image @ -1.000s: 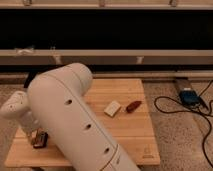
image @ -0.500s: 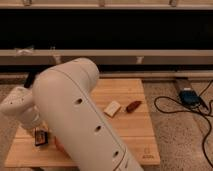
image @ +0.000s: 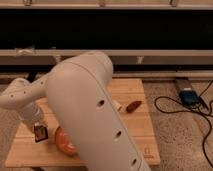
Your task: Place the eraser on the white sponge
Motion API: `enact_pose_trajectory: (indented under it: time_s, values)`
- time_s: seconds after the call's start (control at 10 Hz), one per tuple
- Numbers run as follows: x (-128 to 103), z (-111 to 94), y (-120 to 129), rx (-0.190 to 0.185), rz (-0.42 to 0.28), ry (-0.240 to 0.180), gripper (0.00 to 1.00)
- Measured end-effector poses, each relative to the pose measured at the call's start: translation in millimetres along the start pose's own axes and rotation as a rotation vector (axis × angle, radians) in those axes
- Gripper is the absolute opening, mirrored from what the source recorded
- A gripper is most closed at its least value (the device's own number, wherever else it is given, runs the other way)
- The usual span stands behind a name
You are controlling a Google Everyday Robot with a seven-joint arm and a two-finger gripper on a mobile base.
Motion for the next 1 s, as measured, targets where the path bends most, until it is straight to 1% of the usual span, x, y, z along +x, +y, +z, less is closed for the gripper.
enact_pose_trajectory:
  time_s: [0.1,0.3,0.5,0.6,0.8,1.0]
  values:
    - [8.8,-5.1,-14.7,-0.014,0.020,-0.006,0.00]
    - [27.0,-12.8,-43.1,-0.028,0.071,-0.018,0.00]
    - [51.7,-23.1,-77.2,-0.030,0.127,-0.027,0.00]
    - [65.7,-27.9,-98.8,-0.028,0.165,-0.029,0.00]
    - [83.7,-29.8,-132.8,-0.029,0.229,-0.025,0.00]
    - [92.1,-18.0,-172.0,-0.034,0.283,-0.009,0.00]
